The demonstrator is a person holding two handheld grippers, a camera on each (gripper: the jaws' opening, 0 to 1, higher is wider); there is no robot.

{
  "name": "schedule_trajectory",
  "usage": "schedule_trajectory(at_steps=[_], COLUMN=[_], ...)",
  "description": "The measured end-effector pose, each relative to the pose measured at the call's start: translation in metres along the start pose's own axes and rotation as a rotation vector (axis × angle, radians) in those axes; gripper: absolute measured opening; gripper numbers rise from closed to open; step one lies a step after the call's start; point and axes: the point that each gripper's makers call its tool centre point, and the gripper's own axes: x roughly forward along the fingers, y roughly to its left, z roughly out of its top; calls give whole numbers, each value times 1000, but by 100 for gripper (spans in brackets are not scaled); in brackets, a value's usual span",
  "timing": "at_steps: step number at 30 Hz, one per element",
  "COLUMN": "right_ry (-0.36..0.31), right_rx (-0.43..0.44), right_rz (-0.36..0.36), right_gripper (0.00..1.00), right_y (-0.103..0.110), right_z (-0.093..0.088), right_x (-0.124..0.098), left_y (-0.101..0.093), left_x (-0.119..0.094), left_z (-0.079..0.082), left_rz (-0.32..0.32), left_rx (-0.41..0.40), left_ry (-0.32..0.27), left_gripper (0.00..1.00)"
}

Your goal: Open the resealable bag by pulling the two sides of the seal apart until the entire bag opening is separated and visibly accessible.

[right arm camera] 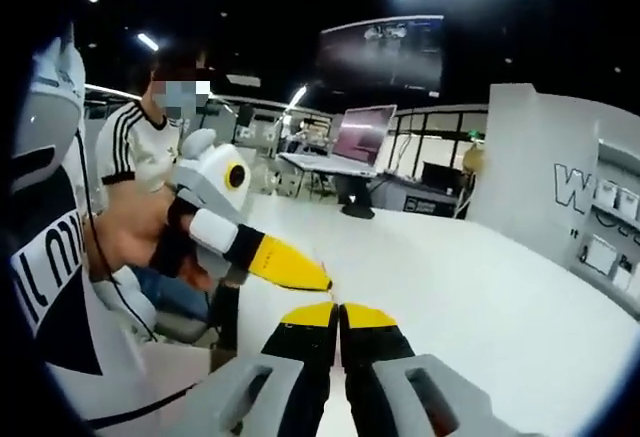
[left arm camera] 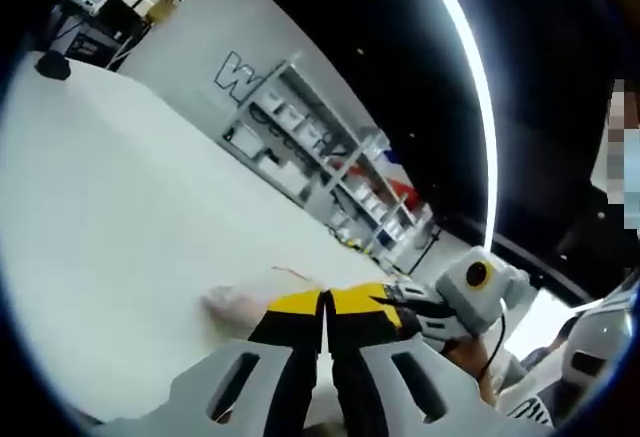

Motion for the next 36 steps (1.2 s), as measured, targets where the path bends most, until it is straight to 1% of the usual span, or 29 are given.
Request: schedule_trajectory(at_steps=[6, 10, 12, 17, 21, 23, 26, 28, 31, 36], right_ry=[-30, -30, -31, -33, -30, -27, -31, -37, -45, -8], right_rx=[68, 60, 54, 51, 51, 45, 39, 17, -14, -65], right_rz=[4, 4, 2, 1, 7, 2, -3, -4, 1, 27], right_gripper=[0, 0, 0, 0, 0, 0, 0, 0, 5, 4], right_y=[-2, 0, 1, 1, 4, 3, 2, 2, 3, 7], right_z=[2, 2, 2, 2, 1, 0, 3, 6, 12, 13], right_x=[-4, -4, -5, -5, -5, -5, -6, -6, -6, 1], left_y=[1, 1, 1, 3, 6, 5, 4, 4, 3, 1], left_x=[-3, -4, -5, -5, -5, -6, -6, -6, -6, -5], left_z=[2, 9, 10, 10, 7, 6, 7, 7, 6, 3], left_rz=[7, 5, 4, 6, 22, 22, 14, 14, 9, -2], left_rx=[11, -8, -15, -38, -17, -14, -30, -34, -35, -41], left_ry=[0, -24, -27, -29, -12, -5, -5, -7, 4, 15], left_gripper=[4, 5, 5, 4, 2, 1, 1, 1, 1, 1])
